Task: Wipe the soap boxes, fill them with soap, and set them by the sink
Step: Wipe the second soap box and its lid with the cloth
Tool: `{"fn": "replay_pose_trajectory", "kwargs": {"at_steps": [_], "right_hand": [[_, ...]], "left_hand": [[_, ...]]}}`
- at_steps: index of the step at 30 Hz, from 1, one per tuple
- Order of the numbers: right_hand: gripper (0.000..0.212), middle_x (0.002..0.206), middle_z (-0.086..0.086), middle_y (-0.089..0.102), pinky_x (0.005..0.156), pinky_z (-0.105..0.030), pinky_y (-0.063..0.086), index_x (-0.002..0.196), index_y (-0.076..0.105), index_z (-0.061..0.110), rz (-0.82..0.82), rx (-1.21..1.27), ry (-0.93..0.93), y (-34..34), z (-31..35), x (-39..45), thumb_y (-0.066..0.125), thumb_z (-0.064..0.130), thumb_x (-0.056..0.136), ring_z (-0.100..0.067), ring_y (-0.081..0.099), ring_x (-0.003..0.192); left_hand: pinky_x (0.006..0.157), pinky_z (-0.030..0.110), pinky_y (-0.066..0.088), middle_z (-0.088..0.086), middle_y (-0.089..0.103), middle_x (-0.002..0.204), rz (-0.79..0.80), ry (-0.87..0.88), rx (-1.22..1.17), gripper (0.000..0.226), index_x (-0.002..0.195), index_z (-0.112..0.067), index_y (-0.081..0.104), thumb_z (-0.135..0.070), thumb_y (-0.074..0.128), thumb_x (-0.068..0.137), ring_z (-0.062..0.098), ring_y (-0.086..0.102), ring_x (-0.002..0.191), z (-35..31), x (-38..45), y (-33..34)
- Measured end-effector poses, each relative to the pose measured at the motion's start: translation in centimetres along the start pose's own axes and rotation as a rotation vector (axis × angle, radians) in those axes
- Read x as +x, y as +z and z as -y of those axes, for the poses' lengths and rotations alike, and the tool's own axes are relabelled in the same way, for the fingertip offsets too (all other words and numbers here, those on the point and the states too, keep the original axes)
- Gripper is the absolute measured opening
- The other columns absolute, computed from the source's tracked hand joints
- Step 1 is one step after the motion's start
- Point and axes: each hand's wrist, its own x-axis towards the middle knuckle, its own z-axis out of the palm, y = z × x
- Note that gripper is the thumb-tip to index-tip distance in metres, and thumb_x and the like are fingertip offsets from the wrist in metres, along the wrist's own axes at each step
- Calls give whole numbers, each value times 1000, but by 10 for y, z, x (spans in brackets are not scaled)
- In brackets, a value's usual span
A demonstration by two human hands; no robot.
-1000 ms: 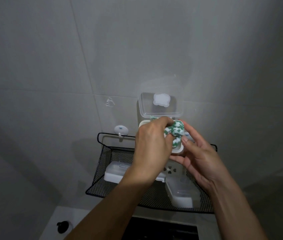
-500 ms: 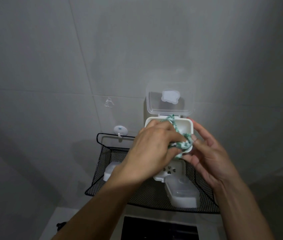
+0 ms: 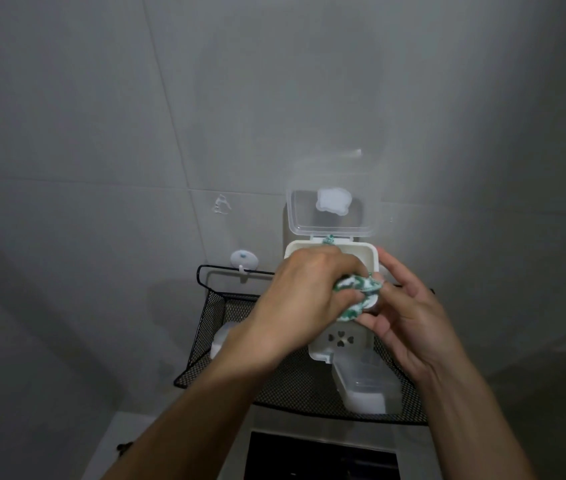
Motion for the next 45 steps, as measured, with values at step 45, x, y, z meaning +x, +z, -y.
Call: {"fn": "replay_pose_trajectory", "kwargs": {"at_steps": [45], "right_hand": [[31,115,-18,73,67,-41,62,129,61,6,-24,-155,21,8,-1,1,47,3,102,-33,74,96]], "left_hand": [[72,37,52,8,74,83,-255,-124,91,24,92,-9,76,2,70,72,27,66,78,-5,-2,17]]}}
